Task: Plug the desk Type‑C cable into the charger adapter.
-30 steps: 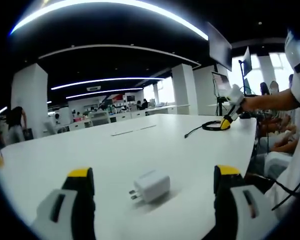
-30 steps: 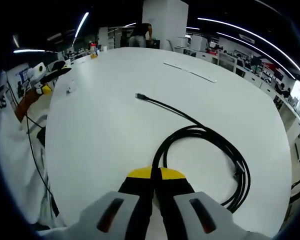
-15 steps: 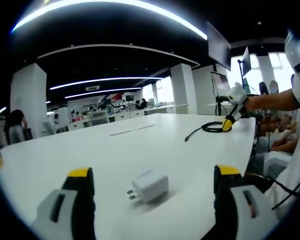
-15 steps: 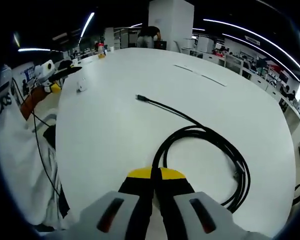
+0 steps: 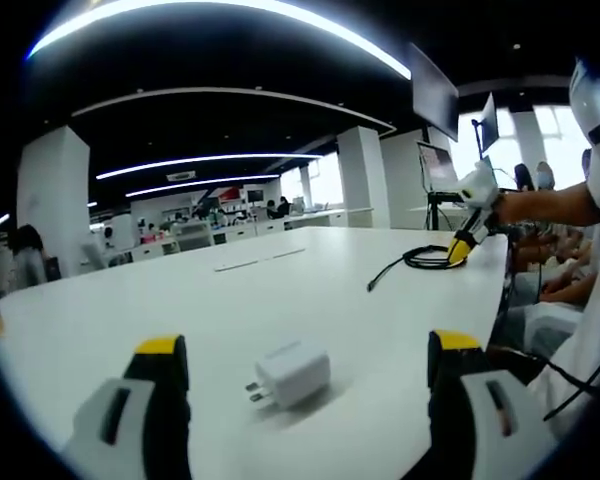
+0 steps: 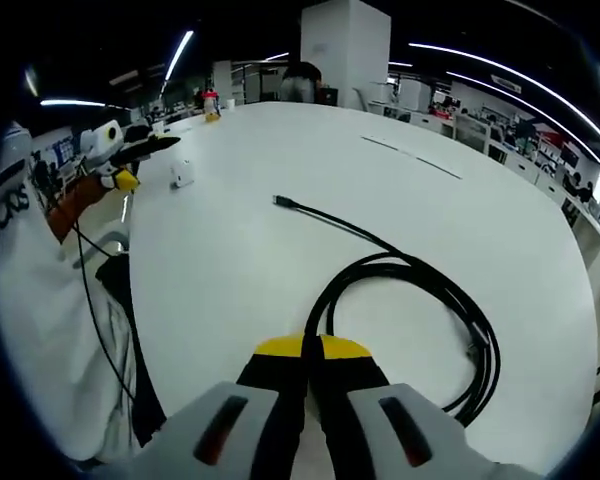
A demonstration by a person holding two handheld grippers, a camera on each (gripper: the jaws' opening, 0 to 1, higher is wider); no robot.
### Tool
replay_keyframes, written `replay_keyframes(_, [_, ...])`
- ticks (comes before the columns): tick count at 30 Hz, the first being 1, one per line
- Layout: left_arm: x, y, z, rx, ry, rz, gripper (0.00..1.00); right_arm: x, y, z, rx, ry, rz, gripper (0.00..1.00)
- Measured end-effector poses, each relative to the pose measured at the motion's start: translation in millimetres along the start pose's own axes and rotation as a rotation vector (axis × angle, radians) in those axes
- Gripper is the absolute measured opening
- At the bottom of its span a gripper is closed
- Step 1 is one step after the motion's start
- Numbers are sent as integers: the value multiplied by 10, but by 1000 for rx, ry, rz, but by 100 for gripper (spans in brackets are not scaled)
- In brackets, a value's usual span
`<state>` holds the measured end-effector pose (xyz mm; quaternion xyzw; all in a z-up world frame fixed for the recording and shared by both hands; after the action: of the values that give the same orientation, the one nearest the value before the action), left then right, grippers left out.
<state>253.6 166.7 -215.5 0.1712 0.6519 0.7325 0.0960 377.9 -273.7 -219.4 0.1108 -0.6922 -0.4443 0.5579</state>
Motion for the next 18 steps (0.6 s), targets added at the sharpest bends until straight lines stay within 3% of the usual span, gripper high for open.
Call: replay_keyframes(18, [-10,15,-21,-12,-6,-1,100,37,-22,353,0,45,-21,1])
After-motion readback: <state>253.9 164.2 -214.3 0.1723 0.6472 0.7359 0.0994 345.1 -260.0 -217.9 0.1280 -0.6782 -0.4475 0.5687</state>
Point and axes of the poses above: the point that each gripper's makers call its tool centre point, and the gripper's own axes: x roughly backward along the fingers, z roughly to its left, y roughly out of its top, the point moved 10 cm from there along x, roughly backward along the fingers, and after that the axes turned 2 degrees about y, right-handed, at the moved point
